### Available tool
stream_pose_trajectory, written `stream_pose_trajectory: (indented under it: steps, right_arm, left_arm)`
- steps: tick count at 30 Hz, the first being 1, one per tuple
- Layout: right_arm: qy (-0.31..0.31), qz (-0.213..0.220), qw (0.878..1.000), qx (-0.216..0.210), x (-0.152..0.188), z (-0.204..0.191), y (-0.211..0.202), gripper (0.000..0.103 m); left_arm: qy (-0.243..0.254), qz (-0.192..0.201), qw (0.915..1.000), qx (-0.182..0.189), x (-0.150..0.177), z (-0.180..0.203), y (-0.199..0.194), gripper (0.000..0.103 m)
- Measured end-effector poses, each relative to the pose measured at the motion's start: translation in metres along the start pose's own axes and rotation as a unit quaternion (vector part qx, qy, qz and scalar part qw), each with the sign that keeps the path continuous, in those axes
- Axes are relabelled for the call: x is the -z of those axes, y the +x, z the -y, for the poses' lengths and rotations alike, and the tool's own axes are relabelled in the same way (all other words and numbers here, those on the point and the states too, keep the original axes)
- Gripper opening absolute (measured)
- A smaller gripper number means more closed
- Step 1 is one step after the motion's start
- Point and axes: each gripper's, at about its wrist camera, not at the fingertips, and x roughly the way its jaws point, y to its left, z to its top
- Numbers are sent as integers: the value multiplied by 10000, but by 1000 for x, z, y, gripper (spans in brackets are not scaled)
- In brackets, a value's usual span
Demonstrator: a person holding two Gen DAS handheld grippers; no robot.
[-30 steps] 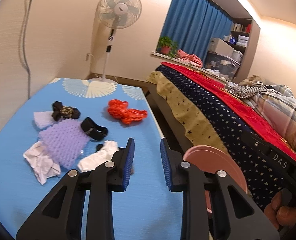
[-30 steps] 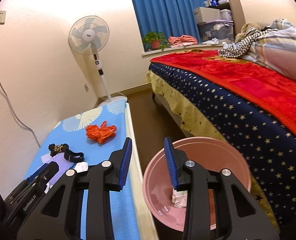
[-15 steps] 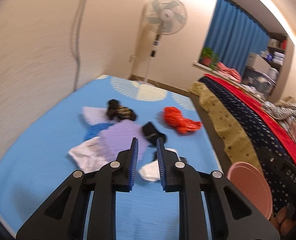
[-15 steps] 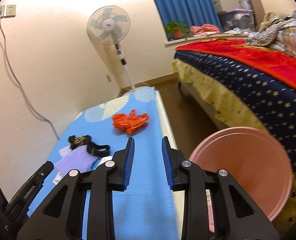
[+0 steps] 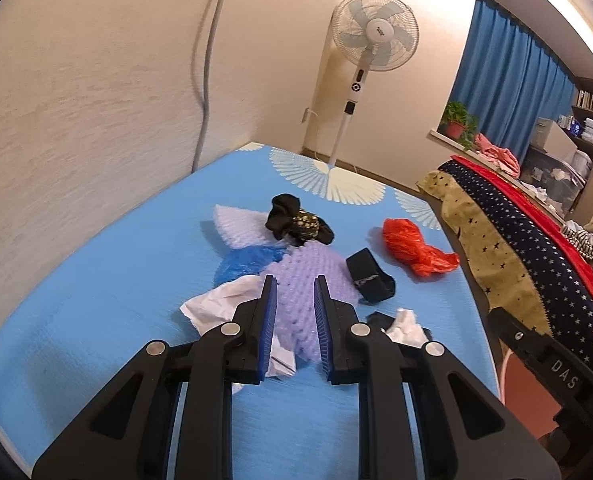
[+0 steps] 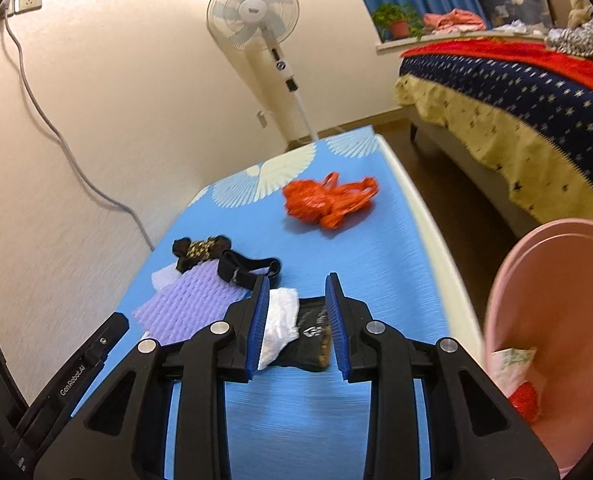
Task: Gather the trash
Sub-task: 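Close the right tool on a white tissue while the left tool grips the lavender foam net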
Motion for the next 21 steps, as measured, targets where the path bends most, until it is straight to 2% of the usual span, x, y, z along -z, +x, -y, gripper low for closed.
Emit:
stream_pose_trajectory:
  steps: [4, 6, 9, 12, 18, 21]
  right_arm:
    - [-9, -182, 9998, -94, 4, -5, 16, 47]
    - [-19, -304, 9995, -129, 6, -6, 25, 48]
    - [-45, -465, 9988, -170, 10, -7, 35, 48]
    - [-44, -571, 9982, -163, 13, -8, 43, 48]
    - [-184, -787, 9966, -148, 20, -14, 54, 47]
    - [-206, -862, 9960, -127, 22, -14, 57, 42]
  left_arm:
    - [-123, -21, 9999, -72, -2, -6, 9, 20]
    - [-113, -30, 9999, -101, -3, -6, 14, 23]
    - [-192, -39, 9997, -123, -6, -11, 21, 30]
    - [-343, -115, 9993, -70, -8, -17, 27, 30]
    - [-341, -261, 9991, 20, -6, -17, 36, 30]
    - [-348, -327, 9988, 64, -4, -16, 39, 30]
